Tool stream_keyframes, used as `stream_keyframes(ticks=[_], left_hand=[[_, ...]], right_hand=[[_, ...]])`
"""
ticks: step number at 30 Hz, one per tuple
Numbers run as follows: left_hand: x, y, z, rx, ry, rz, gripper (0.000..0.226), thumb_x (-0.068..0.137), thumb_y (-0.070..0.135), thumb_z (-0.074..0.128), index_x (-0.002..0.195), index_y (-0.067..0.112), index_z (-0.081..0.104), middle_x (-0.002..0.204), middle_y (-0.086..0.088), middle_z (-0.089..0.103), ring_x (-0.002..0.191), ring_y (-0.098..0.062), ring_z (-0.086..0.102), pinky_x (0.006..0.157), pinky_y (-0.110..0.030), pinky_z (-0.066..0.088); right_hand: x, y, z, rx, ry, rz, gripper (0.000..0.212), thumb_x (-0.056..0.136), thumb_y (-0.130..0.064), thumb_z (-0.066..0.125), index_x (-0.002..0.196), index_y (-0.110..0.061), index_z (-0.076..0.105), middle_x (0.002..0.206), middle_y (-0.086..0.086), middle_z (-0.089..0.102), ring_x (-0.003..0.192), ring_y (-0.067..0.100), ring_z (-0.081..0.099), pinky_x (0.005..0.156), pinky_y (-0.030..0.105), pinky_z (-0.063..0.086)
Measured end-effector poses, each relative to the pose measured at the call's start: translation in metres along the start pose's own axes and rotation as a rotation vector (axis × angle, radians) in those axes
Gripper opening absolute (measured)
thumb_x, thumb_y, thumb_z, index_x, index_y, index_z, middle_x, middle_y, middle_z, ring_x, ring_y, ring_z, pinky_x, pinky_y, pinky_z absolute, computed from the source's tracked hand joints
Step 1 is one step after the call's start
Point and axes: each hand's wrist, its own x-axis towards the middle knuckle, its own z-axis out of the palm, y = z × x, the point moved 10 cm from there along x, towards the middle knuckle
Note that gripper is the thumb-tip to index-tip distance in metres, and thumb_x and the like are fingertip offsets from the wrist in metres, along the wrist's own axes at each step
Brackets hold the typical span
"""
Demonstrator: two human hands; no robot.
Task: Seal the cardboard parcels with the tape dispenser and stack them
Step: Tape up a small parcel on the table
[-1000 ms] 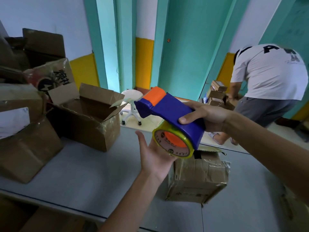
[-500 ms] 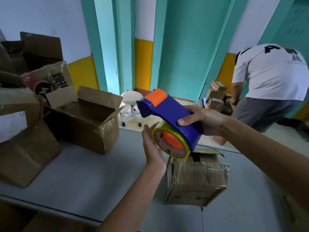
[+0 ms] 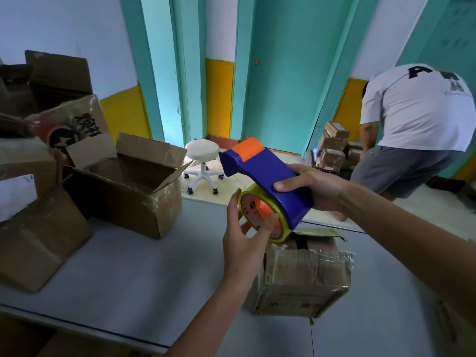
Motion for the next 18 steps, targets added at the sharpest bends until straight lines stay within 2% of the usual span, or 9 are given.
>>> stream_keyframes(ticks=[5,8,13,16,18], left_hand=[[0.003,-0.001,-0.001,-0.055,0.057,-0.009,0.064,0.068,0.040,0.079,0.114,0.058,0.038,0.127,0.011,0.051,0.111,-0.015,0.058,0.086,-0.044,0.055],[0.004,-0.002,0.001,-0.081,0.115,-0.003,0.060,0.076,0.022,0.074,0.114,0.053,0.039,0.118,0.013,0.054,0.108,-0.016,0.059,0.085,-0.044,0.055],[0.000,0.000,0.012,-0.092,0.086,0.007,0.073,0.075,0.019,0.077,0.129,0.038,0.032,0.118,0.016,0.050,0.108,-0.009,0.056,0.078,-0.027,0.056],[-0.003,-0.001,0.018,-0.103,0.041,0.039,0.077,0.064,0.031,0.074,0.128,0.038,0.031,0.113,0.022,0.051,0.103,-0.001,0.057,0.072,-0.019,0.054],[-0.003,-0.002,0.022,-0.112,-0.003,0.063,0.078,0.061,0.033,0.073,0.128,0.036,0.033,0.112,0.023,0.054,0.105,-0.002,0.057,0.073,-0.020,0.053]], right_hand=[[-0.003,0.006,0.007,-0.007,-0.042,0.032,0.092,0.023,-0.047,0.092,0.103,-0.020,0.057,0.085,-0.004,0.072,0.075,0.012,0.069,0.063,0.024,0.057],[-0.002,0.011,0.012,-0.043,-0.068,0.061,0.096,0.021,-0.050,0.092,0.105,-0.023,0.054,0.083,-0.007,0.072,0.074,0.009,0.069,0.062,0.021,0.055],[-0.004,0.017,0.007,-0.077,-0.086,0.080,0.095,0.025,-0.053,0.091,0.108,-0.024,0.054,0.087,-0.008,0.071,0.078,0.009,0.069,0.067,0.022,0.056],[-0.006,0.019,0.008,-0.103,-0.128,0.086,0.091,0.032,-0.051,0.091,0.111,-0.025,0.053,0.092,-0.008,0.071,0.083,0.011,0.068,0.067,0.023,0.055],[-0.009,0.020,0.009,-0.118,-0.149,0.091,0.089,0.036,-0.051,0.090,0.113,-0.026,0.053,0.095,-0.008,0.070,0.086,0.012,0.068,0.069,0.024,0.055]])
